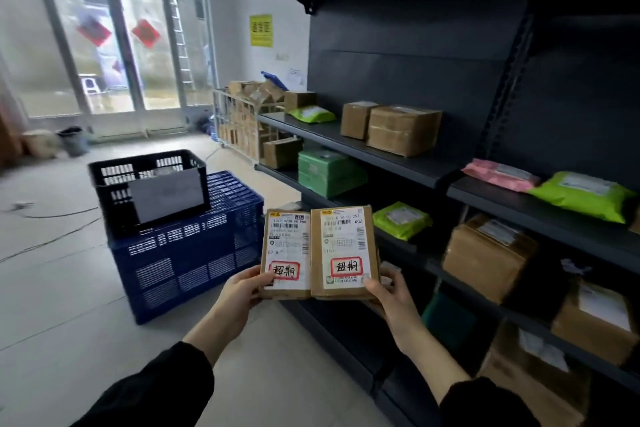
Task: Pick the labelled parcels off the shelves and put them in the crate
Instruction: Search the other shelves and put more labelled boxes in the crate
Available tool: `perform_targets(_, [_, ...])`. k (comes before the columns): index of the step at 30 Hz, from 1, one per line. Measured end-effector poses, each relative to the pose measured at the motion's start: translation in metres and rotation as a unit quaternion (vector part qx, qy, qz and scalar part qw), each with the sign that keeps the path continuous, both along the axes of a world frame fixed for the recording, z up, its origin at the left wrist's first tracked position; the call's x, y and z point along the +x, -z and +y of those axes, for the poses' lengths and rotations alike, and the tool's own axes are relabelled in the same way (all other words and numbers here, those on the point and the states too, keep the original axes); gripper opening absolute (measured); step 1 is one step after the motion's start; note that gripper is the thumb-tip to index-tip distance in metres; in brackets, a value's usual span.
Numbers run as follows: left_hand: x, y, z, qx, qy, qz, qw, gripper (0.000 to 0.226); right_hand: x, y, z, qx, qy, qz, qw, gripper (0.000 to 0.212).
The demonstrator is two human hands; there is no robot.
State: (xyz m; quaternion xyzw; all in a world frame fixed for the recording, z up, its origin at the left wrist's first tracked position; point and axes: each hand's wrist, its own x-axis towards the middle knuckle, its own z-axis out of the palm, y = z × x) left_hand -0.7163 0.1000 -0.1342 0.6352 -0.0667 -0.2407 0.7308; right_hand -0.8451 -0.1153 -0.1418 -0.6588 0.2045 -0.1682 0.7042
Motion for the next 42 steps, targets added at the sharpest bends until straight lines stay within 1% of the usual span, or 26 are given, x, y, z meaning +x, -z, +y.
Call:
perform_targets(2, [0.015, 0.002, 0.011, 0.001, -0.023, 0.003, 1.0, 0.021, 0.023, 0.002, 0.005, -0.007, -0.014, 0.004, 1.0, 0.063])
perform_targets(5, [0.04, 0.006, 0.02, 0.003, -0.043, 0.0, 0.999, 0.023, 0.06, 0.006, 0.009, 0.008, -0.04, 0.0, 0.999, 0.058])
perform_targets(6, [0.049, 0.008, 0.022, 0.005, -0.048, -0.002, 0.999, 0.024, 0.073, 0.008, 0.007, 0.003, -0.044, 0.003, 0.999, 0.054])
perform_targets(9, [0.081, 0.008, 0.018, 0.003, -0.066, -0.006, 0.998, 0.022, 0.115, 0.008, -0.001, -0.012, -0.064, 0.0, 0.998, 0.03])
perform_targets(10, [0.092, 0.008, 0.016, 0.0, -0.071, -0.006, 0.997, 0.022, 0.129, 0.007, -0.005, -0.017, -0.067, 0.0, 0.998, 0.027])
perform_targets(12, [0.115, 0.005, 0.009, -0.005, -0.084, -0.003, 0.996, 0.02, 0.158, 0.003, -0.014, -0.024, -0.083, -0.001, 0.996, 0.028])
perform_targets(15, [0.15, 0.002, 0.002, -0.001, -0.108, 0.008, 0.994, 0.018, 0.203, -0.004, -0.027, -0.023, -0.121, -0.001, 0.992, 0.037])
perform_targets(16, [0.161, 0.0, 0.0, 0.002, -0.117, 0.011, 0.993, 0.019, 0.218, -0.006, -0.031, -0.021, -0.134, -0.004, 0.991, 0.037])
perform_targets(20, [0.2, -0.006, -0.003, -0.003, -0.15, 0.007, 0.989, 0.021, 0.28, -0.012, -0.04, -0.024, -0.17, -0.004, 0.985, 0.026])
perform_targets(24, [0.237, -0.004, 0.005, 0.008, -0.179, -0.001, 0.984, 0.02, 0.331, -0.008, -0.035, -0.027, -0.185, 0.004, 0.982, 0.028])
perform_targets(26, [0.257, -0.003, 0.014, 0.003, -0.189, -0.003, 0.982, 0.024, 0.358, -0.008, -0.028, -0.02, -0.202, 0.006, 0.979, 0.029])
perform_targets(29, [0.287, 0.0, 0.03, -0.017, -0.207, 0.009, 0.978, 0.024, 0.401, -0.004, -0.012, -0.016, -0.229, 0.011, 0.973, 0.033])
perform_targets(32, [0.326, 0.004, 0.052, -0.019, -0.233, 0.014, 0.972, 0.029, 0.451, 0.001, 0.01, -0.018, -0.246, 0.012, 0.969, 0.03])
perform_targets(37, [0.404, -0.001, 0.106, -0.022, -0.253, 0.015, 0.967, 0.033, 0.549, 0.005, 0.068, -0.016, -0.27, 0.008, 0.963, 0.026])
perform_targets(40, [0.453, -0.004, 0.142, -0.037, -0.266, 0.023, 0.963, 0.044, 0.605, 0.001, 0.106, -0.007, -0.281, 0.01, 0.96, 0.025])
perform_targets(42, [0.485, -0.006, 0.161, -0.034, -0.273, 0.015, 0.961, 0.045, 0.639, 0.0, 0.126, 0.0, -0.279, 0.006, 0.96, 0.023])
